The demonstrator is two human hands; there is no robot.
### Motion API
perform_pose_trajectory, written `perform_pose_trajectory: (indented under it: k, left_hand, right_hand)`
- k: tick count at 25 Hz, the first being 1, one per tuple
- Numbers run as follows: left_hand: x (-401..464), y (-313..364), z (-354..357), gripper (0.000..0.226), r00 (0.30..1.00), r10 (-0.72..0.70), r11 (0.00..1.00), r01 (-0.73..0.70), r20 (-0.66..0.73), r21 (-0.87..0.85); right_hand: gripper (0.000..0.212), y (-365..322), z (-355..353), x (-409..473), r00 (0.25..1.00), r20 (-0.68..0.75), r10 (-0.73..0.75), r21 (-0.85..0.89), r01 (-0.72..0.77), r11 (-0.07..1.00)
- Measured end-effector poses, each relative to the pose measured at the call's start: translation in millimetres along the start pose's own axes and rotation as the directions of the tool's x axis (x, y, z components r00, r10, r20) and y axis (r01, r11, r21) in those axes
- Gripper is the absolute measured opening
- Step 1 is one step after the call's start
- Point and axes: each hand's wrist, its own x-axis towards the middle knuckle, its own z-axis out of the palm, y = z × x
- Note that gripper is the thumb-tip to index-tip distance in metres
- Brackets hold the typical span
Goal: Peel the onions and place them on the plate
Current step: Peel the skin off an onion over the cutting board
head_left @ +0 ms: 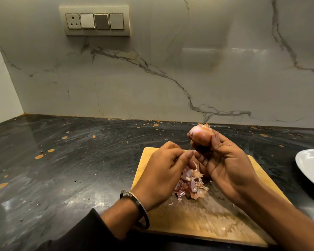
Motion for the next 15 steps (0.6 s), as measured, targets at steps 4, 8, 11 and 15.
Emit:
perform_pose_trajectory:
  k: [4, 8, 11, 15]
  left_hand:
    - [-0.4, 3.6, -4.2, 0.012, 0.991, 0.047, 0.999, -0.050, -0.127, -0.015]
    - [0.9, 6.4, -7.6, 0.033, 0.947, 0.097, 0.992, -0.118, -0.305, -0.053]
    - [1.4, 7.4, -7.8, 0.030, 0.924, 0.114, 0.988, -0.143, -0.364, -0.052]
    - [1.2, 6.6, -9.9, 0.028, 0.923, 0.091, 0.980, -0.149, -0.373, -0.131]
  right_hand:
    - [0.044, -0.4, 0.0, -1.5, 1.000, 0.012, -0.002, -0.035, 0.002, 0.999]
    - [0.047, 2.1, 2.2, -3.0, 0.999, 0.049, -0.016, -0.152, 0.024, 0.988]
    - [0.050, 4.5, 4.1, -4.7, 0.997, 0.070, -0.032, -0.195, 0.046, 0.980]
    - [0.050, 2.8, 2.3, -5.4, 0.994, 0.070, -0.078, -0.267, 0.094, 0.959]
